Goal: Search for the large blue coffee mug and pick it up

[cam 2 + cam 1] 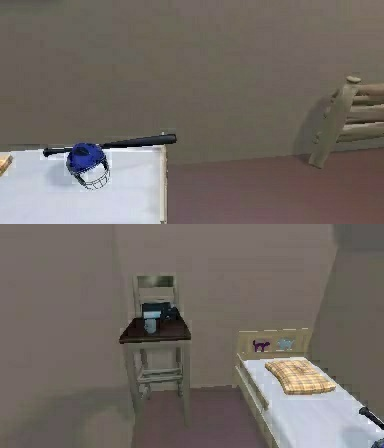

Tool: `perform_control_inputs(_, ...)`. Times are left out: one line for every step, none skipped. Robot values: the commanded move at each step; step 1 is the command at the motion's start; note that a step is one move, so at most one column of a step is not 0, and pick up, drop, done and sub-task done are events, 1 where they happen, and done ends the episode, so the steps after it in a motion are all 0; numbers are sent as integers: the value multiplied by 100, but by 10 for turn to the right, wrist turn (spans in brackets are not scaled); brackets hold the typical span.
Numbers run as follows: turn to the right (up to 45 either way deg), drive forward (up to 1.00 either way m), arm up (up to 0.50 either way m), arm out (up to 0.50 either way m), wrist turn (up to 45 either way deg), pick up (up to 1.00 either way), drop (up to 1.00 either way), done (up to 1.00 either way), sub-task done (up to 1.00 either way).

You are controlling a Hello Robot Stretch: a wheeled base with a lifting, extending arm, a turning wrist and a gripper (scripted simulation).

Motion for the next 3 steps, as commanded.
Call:
perform_control_inputs(180,0,0,0,0,0,0,0,0)
perform_control_inputs(0,65,0,0,0,0,0,0,0)
perform_control_inputs(-450,0,0,0,0,0,0,0,0)
